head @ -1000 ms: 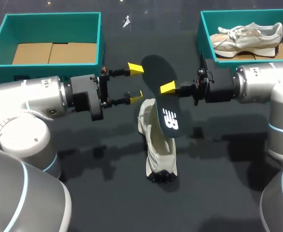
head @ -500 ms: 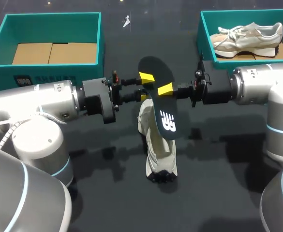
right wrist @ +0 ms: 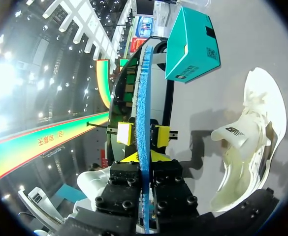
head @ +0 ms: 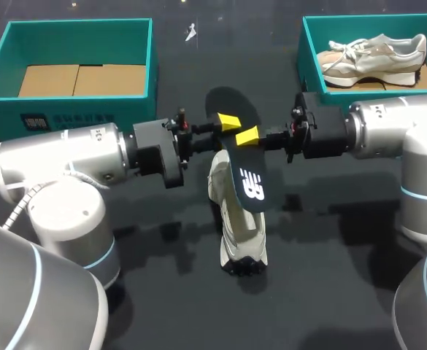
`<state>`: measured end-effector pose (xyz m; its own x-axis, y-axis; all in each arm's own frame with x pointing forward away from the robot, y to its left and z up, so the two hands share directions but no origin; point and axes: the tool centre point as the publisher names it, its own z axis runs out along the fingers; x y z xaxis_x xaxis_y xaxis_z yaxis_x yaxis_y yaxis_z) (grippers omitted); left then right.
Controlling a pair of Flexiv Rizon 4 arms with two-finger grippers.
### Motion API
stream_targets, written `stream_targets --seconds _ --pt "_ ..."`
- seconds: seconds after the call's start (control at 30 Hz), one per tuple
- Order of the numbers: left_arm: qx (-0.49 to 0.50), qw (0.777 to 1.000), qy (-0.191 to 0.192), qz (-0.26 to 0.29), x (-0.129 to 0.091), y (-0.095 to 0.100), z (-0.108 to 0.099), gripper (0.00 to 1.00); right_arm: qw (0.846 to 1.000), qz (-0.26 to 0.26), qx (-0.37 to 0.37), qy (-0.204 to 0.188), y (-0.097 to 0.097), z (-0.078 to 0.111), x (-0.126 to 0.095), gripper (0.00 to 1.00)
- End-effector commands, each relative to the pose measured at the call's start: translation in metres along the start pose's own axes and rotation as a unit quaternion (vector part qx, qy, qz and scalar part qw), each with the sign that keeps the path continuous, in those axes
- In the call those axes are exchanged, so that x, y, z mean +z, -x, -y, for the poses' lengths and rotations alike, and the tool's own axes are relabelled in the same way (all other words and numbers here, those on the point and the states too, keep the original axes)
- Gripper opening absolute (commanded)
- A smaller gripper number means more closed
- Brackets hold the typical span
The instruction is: Take the shoe out of the shoebox, open the shoe tongue, remove and reinsert the insole, then place the shoe into the shoebox
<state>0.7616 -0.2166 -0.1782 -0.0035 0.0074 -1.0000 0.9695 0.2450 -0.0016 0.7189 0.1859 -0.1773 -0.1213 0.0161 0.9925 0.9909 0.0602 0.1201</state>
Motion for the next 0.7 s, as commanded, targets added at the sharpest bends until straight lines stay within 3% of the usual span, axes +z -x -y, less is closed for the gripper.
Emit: stream_targets --seconds 0.03,0.7 --pt "0.002 1.000 0.005 0.003 0.0058 -0.0021 0.0016 0.25 1.000 0.000 0.001 -0.001 0.0002 0.0007 0.0004 0.00" --pt "0.016 1.000 0.015 -0.002 0.0114 -0.0039 -0.0027 0.18 1.000 -0.004 0.011 -0.003 0.0013 0.0045 -0.0015 0.00"
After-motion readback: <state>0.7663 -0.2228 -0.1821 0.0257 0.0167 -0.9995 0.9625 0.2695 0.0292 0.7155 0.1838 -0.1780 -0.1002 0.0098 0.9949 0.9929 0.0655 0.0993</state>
